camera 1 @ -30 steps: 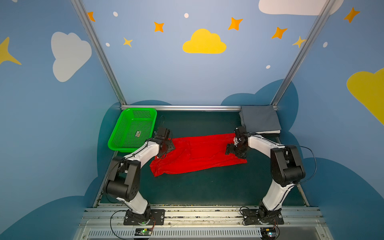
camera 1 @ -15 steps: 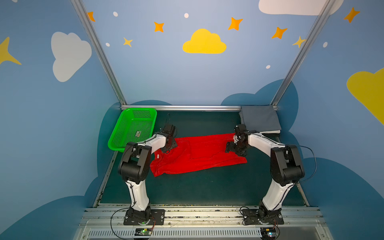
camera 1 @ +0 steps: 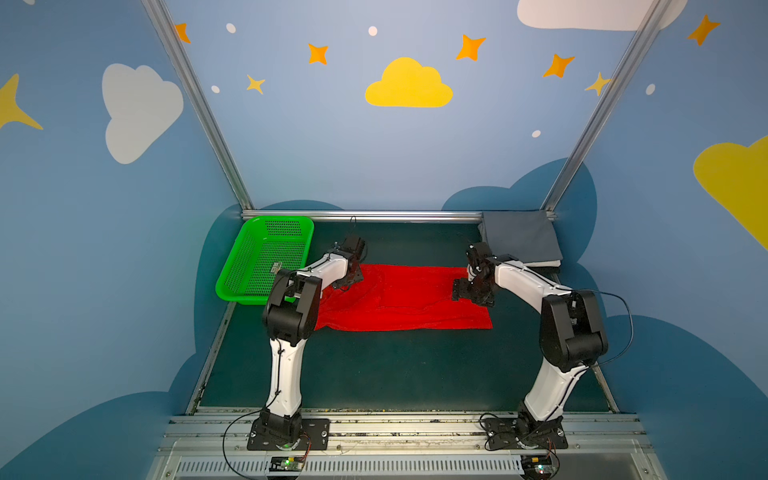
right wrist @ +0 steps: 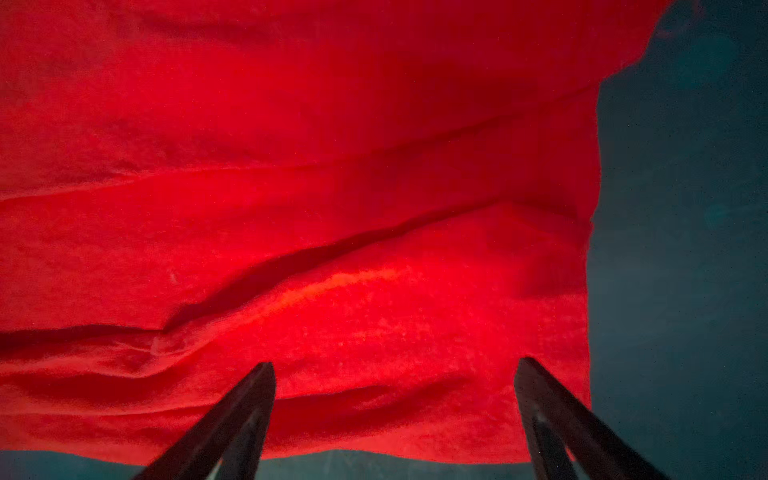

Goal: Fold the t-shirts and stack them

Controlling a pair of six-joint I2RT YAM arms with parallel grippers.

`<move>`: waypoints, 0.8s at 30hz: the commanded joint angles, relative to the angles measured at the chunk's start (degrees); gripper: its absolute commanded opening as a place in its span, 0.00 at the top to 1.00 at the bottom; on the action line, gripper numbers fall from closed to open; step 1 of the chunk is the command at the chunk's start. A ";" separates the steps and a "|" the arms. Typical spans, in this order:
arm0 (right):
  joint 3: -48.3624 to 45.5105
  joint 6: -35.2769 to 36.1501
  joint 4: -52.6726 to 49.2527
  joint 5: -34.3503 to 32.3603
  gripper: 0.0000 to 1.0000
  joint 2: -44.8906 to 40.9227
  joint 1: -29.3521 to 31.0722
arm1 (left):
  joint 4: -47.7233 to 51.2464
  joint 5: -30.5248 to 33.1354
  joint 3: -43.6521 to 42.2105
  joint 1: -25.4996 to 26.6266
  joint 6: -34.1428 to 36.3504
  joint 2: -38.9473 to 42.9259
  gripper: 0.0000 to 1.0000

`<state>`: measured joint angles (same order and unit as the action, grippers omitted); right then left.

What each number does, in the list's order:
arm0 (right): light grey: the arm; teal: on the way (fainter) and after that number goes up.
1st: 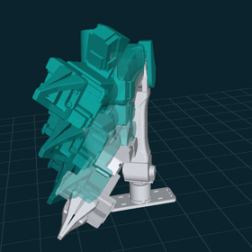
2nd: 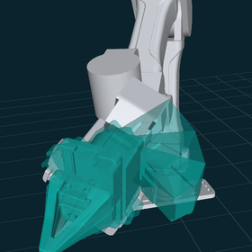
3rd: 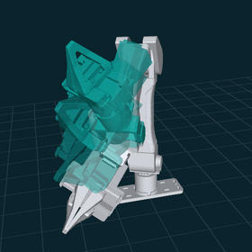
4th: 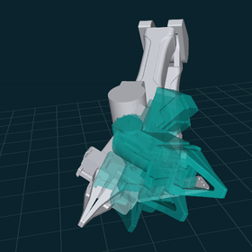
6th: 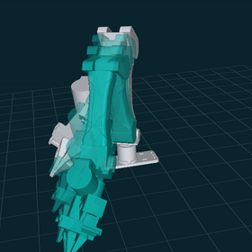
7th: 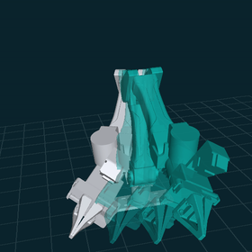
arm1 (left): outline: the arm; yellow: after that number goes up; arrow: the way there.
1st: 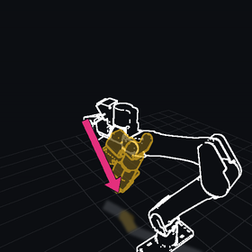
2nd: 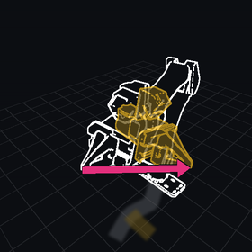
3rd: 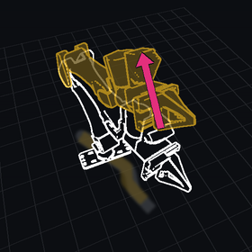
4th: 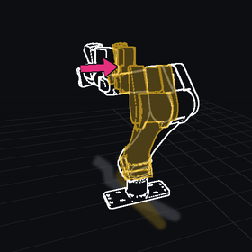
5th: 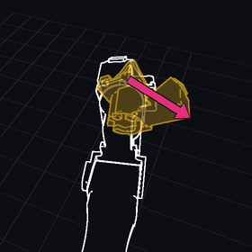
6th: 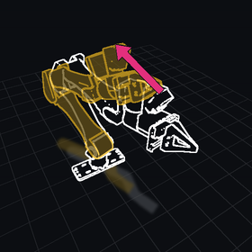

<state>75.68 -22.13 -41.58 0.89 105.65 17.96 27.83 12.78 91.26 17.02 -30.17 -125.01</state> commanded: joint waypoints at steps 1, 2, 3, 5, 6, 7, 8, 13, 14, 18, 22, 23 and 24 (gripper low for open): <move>2.01 2.91 -1.40 -0.34 0.12 3.22 0.64 | 3.06 -2.46 6.53 0.32 2.01 -6.62 0.37; 2.56 3.04 -1.99 -0.80 0.13 4.15 0.87 | 4.54 -2.75 9.68 0.25 2.50 -8.51 0.37; 2.94 3.23 -2.49 -1.39 0.13 5.07 1.20 | 7.43 -2.92 14.79 0.19 3.01 -11.42 0.37; 2.83 3.34 -2.88 -2.65 0.13 6.00 1.68 | 11.34 -3.02 22.90 0.31 4.47 -15.14 0.37; 2.44 3.47 -2.85 -2.89 0.13 6.18 1.91 | 12.56 -3.73 26.31 0.33 5.04 -16.82 0.36; 2.05 3.42 -2.95 -3.15 0.13 6.28 2.01 | 13.19 -4.57 29.26 0.20 5.41 -18.53 0.36; 1.78 3.32 -3.17 -3.33 0.14 6.30 2.00 | 13.41 -5.21 31.55 0.17 5.71 -19.85 0.35; -0.19 3.32 -4.58 -1.53 0.16 5.70 2.15 | 20.98 -8.06 49.83 -0.74 6.31 -29.43 0.35; -0.64 3.45 -4.94 -0.96 0.16 5.56 2.37 | 21.97 -8.64 52.94 -0.90 6.69 -31.14 0.35; -2.46 3.67 -6.65 -2.06 0.16 5.15 3.34 | 20.42 -10.65 57.53 -1.66 8.21 -34.16 0.34; -4.71 3.02 -6.12 -0.13 0.16 4.40 4.34 | 17.21 -12.80 56.32 -2.07 7.79 -33.64 0.32; -5.34 2.65 -5.48 1.61 0.16 4.31 4.53 | 16.38 -13.39 56.09 -2.10 7.64 -33.63 0.32; -5.99 2.07 -5.10 2.49 0.17 4.22 4.82 | 15.67 -14.07 56.04 -2.12 7.20 -33.70 0.31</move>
<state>72.84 -18.85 -43.72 -1.58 109.65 21.76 44.10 2.22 148.18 15.33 -22.92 -156.66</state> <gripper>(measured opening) 0.835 0.686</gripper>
